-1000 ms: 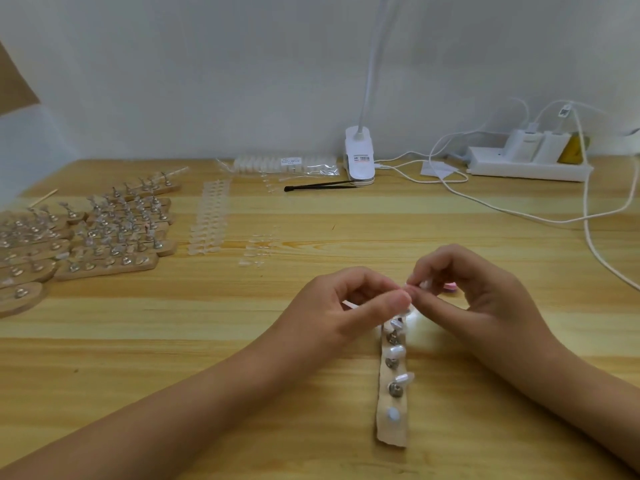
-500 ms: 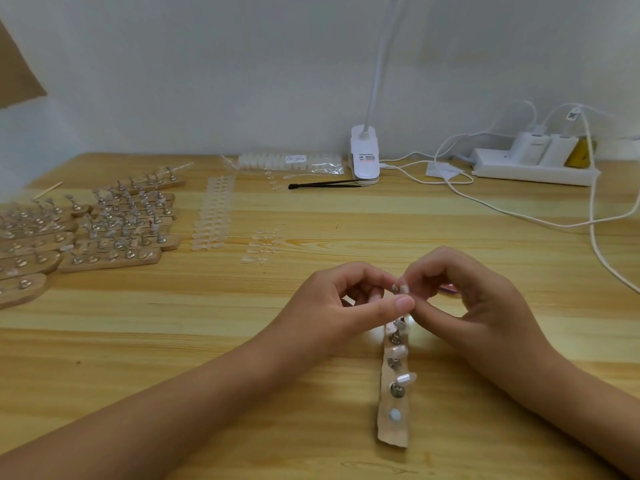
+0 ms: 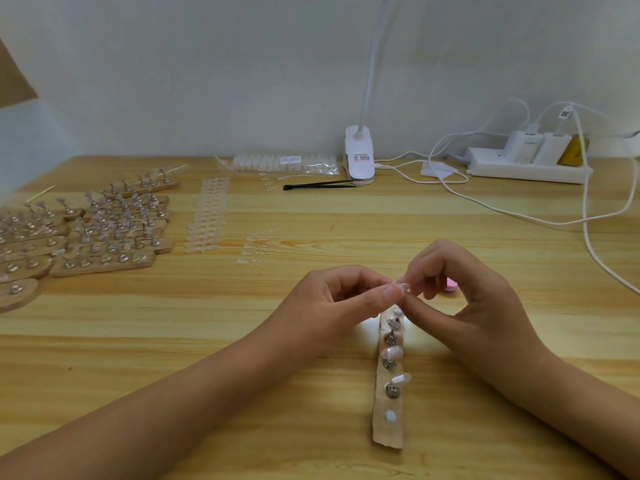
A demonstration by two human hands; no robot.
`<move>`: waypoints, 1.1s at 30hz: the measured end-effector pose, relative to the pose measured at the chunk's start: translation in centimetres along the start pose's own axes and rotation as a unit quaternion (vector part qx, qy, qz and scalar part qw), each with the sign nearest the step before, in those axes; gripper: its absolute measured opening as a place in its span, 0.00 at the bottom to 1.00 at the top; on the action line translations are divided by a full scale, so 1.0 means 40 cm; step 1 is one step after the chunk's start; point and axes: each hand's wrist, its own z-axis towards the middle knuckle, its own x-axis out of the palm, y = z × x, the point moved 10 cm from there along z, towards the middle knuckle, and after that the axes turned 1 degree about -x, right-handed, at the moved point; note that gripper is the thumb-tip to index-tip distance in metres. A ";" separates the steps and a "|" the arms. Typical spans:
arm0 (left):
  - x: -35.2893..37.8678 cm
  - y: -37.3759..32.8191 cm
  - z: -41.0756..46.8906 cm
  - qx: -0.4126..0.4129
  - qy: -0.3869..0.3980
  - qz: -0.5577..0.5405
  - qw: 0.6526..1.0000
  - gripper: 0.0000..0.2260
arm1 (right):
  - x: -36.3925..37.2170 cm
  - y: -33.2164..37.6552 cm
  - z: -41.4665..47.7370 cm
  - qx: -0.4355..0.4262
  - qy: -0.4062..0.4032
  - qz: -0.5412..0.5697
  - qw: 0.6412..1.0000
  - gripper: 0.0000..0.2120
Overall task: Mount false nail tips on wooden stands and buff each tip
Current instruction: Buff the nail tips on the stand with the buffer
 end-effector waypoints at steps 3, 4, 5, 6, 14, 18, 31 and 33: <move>0.002 -0.003 -0.002 0.005 0.002 0.003 1.000 0.11 | 0.001 -0.002 -0.002 0.002 -0.001 0.002 1.000 0.08; 0.002 -0.002 -0.002 0.003 0.000 0.004 1.000 0.10 | 0.002 -0.001 -0.002 0.003 0.001 0.002 1.000 0.08; 0.001 -0.002 -0.002 0.001 -0.003 0.006 1.000 0.09 | 0.003 0.002 -0.001 0.000 0.005 0.000 1.000 0.08; -0.002 -0.002 -0.001 -0.001 -0.006 0.007 1.000 0.08 | 0.004 0.007 0.003 -0.009 0.013 -0.005 1.000 0.06; -0.029 0.013 0.004 -0.038 -0.043 -0.064 0.996 0.08 | -0.093 -0.141 0.020 0.100 0.043 -0.144 0.984 0.12; -0.028 0.018 0.004 -0.036 -0.040 -0.049 0.997 0.08 | -0.029 -0.177 0.000 0.124 0.150 -0.203 0.960 0.14; -0.048 0.024 0.005 -0.026 -0.082 -0.070 0.994 0.03 | 0.000 -0.084 -0.009 0.211 0.025 0.290 0.933 0.14; -0.047 0.020 0.006 -0.018 -0.080 -0.060 0.995 0.04 | 0.012 -0.069 -0.010 0.198 0.036 0.283 0.938 0.13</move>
